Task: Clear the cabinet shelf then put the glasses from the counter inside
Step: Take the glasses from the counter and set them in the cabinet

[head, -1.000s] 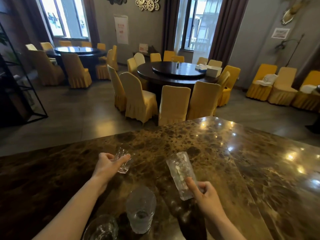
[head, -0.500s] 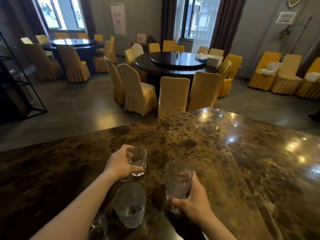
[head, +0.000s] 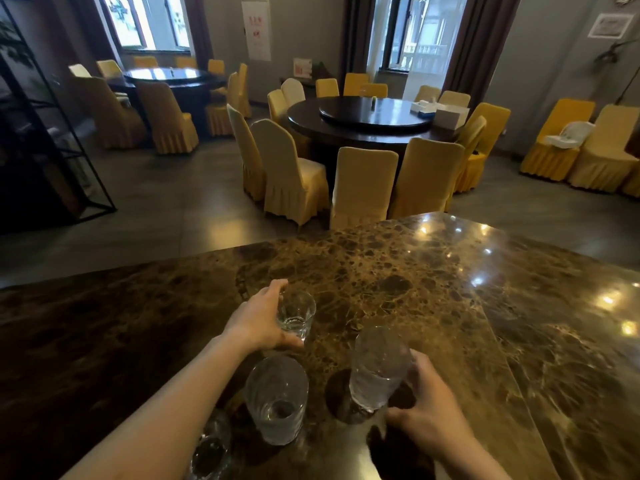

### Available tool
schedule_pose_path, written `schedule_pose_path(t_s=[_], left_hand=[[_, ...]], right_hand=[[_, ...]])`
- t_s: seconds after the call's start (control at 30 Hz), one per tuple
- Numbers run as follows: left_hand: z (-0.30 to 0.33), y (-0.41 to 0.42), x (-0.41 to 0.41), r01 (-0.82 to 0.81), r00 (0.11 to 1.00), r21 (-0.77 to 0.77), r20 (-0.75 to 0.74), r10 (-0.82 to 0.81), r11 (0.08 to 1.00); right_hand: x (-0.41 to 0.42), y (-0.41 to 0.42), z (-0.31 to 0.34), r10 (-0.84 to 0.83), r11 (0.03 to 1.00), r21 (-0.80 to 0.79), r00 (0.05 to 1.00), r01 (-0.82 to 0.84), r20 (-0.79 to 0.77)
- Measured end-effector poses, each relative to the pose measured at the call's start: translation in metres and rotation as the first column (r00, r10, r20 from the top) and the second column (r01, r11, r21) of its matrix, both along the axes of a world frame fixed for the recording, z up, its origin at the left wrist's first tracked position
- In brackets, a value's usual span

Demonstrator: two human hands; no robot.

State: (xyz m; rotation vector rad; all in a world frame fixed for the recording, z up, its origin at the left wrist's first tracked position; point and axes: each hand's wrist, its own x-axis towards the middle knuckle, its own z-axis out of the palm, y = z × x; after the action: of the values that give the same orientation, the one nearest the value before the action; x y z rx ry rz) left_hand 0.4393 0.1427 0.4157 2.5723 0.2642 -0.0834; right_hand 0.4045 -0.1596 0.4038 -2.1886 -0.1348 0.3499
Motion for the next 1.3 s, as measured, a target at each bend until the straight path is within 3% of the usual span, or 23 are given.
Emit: schedule_pose_path(t_s=[0.07, 0.17, 0.27, 0.33, 0.43, 0.5, 0.57, 0.73, 0.93, 1.13, 1.3], left_hand=[[0.014, 0.012, -0.016, -0.044, 0.998, -0.053, 0.039, 0.047, 0.998], [0.031, 0.04, -0.071, -0.135, 0.972, -0.07, 0.182, 0.146, 0.988], [0.04, 0.056, -0.138, -0.14, 0.983, -0.117, 0.101, 0.152, 0.983], [0.044, 0.052, -0.17, -0.115, 0.993, -0.18, 0.001, 0.117, 0.977], [0.042, 0.036, -0.193, -0.045, 0.996, -0.112, -0.081, 0.036, 0.993], [0.038, 0.024, -0.197, -0.003, 0.995, -0.01, -0.104, 0.002, 1.0], [0.032, 0.018, -0.199, -0.001, 0.994, 0.048, -0.105, 0.006, 0.999], [0.018, 0.022, -0.207, -0.036, 0.998, 0.018, -0.058, 0.037, 0.999], [0.01, 0.03, -0.224, -0.078, 0.995, 0.001, -0.067, 0.078, 0.997], [0.005, 0.047, -0.237, -0.094, 0.994, 0.012, -0.054, 0.095, 0.995], [0.003, 0.055, -0.24, -0.075, 0.994, 0.021, -0.075, 0.076, 0.997]], right_hand=[[0.006, -0.013, 0.029, -0.054, 0.995, -0.077, 0.997, 0.058, 0.062], [0.026, -0.006, 0.084, -0.083, 0.991, -0.064, 0.908, 0.119, 0.412], [0.049, 0.05, 0.122, 0.126, 0.992, -0.088, 0.831, -0.094, 0.542], [0.065, 0.1, 0.122, 0.386, 0.921, -0.236, 0.8, -0.31, 0.459], [0.082, 0.164, 0.093, 0.677, 0.679, -0.539, 0.71, -0.498, 0.196], [0.09, 0.185, 0.065, 0.73, 0.542, -0.643, 0.682, -0.542, 0.04], [0.095, 0.193, 0.043, 0.745, 0.482, -0.709, 0.666, -0.515, 0.022], [0.099, 0.201, 0.033, 0.78, 0.478, -0.756, 0.612, -0.447, 0.131], [0.064, 0.262, 0.051, 0.84, 0.475, -0.683, 0.516, -0.556, 0.164], [0.012, 0.324, 0.042, 0.916, 0.377, -0.686, 0.358, -0.622, 0.179], [-0.004, 0.338, 0.032, 0.919, 0.372, -0.685, 0.35, -0.626, 0.18]])
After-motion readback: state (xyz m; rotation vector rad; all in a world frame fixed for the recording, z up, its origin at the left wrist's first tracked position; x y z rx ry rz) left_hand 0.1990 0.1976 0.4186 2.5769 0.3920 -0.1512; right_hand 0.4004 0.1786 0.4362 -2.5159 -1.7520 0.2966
